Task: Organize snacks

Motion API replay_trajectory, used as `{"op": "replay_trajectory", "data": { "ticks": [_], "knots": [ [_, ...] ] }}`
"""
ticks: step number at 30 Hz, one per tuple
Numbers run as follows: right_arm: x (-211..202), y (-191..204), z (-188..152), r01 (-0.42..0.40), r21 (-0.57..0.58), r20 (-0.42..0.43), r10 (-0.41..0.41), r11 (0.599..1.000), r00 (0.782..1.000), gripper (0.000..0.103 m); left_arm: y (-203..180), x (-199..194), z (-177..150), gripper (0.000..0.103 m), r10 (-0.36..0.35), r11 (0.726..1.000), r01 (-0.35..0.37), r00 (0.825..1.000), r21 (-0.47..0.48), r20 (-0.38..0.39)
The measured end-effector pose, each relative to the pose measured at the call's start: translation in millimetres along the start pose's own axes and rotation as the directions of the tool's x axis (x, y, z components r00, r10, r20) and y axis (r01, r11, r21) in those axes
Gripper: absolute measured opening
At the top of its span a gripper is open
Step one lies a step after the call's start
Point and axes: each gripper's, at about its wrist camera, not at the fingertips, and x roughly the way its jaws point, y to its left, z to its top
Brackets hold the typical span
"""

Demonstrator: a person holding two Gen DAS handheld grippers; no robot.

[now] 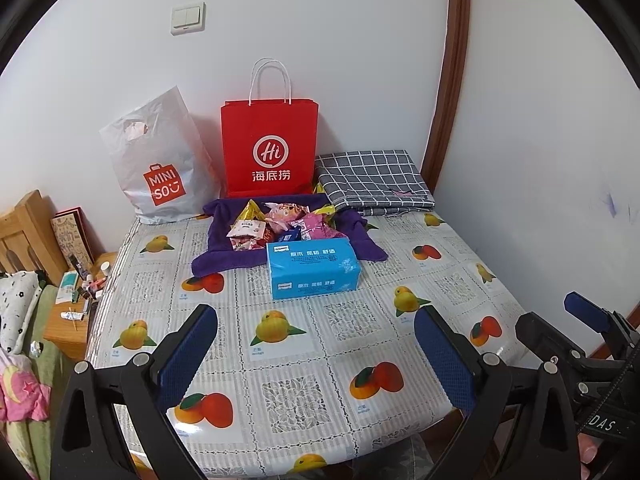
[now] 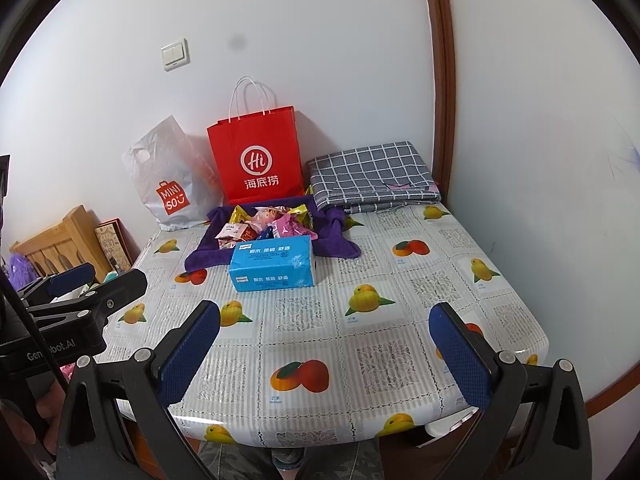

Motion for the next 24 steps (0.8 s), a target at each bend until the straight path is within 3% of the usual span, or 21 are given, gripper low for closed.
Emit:
{"op": "replay_trajectory", "data": {
  "ticks": [24],
  "knots": [
    [5.5, 4.6, -1.4, -0.014, 0.001, 0.004, 0.014, 1.000, 1.000, 0.103, 7.9, 8.1, -2.6, 0.100, -0.006, 1.000, 0.006, 1.000, 0.013, 0.003]
  ]
}}
